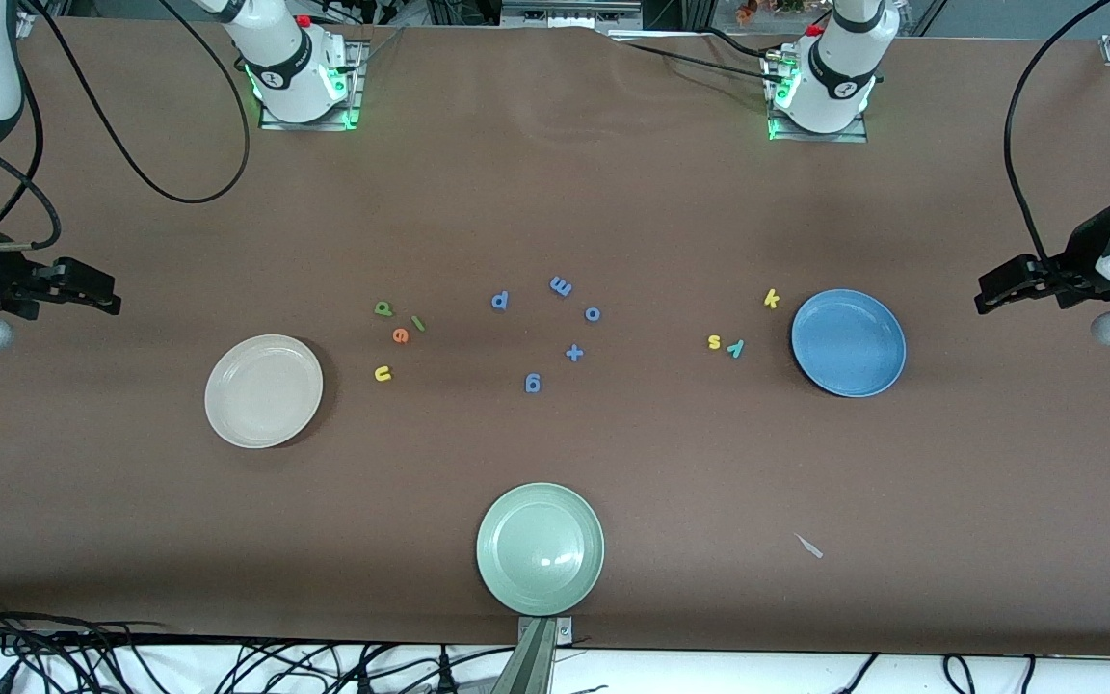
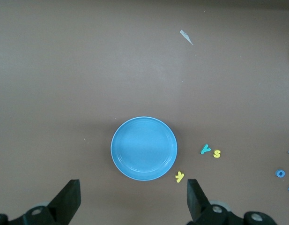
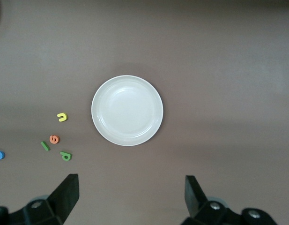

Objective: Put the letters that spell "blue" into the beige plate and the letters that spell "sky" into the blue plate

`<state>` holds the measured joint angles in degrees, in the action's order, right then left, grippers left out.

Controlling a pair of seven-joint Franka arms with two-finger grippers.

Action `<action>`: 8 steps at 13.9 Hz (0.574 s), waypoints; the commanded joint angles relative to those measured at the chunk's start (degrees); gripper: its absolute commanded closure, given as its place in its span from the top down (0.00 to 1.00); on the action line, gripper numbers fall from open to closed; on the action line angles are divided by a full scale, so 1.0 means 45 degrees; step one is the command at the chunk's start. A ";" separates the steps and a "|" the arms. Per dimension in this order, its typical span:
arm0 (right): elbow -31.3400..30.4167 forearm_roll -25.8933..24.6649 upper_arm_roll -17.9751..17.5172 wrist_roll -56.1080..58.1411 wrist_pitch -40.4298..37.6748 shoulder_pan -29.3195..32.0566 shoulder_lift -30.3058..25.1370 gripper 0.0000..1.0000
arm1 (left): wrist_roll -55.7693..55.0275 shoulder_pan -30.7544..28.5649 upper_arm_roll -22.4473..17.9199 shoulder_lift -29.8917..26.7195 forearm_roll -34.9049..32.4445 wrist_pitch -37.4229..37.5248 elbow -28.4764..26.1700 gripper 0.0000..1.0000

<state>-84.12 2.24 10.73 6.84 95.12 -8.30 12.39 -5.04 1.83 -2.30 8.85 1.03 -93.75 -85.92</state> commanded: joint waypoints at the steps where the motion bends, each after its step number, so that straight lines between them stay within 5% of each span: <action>1: 0.0040 0.0263 -0.0060 -0.0035 -0.0005 0.0067 -0.0057 1.00 | -0.0111 0.0042 0.0002 -0.0093 0.0045 0.0207 0.0109 1.00; 8: 0.0040 0.0244 -0.0080 -0.0035 0.0015 0.0067 -0.0058 1.00 | -0.0169 0.0042 0.0002 -0.0073 0.0045 0.0227 0.0012 1.00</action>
<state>-84.12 2.32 10.70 6.84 95.15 -8.31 12.39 -5.26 1.86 -2.29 8.86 1.03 -93.59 -85.92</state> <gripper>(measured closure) 0.000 0.000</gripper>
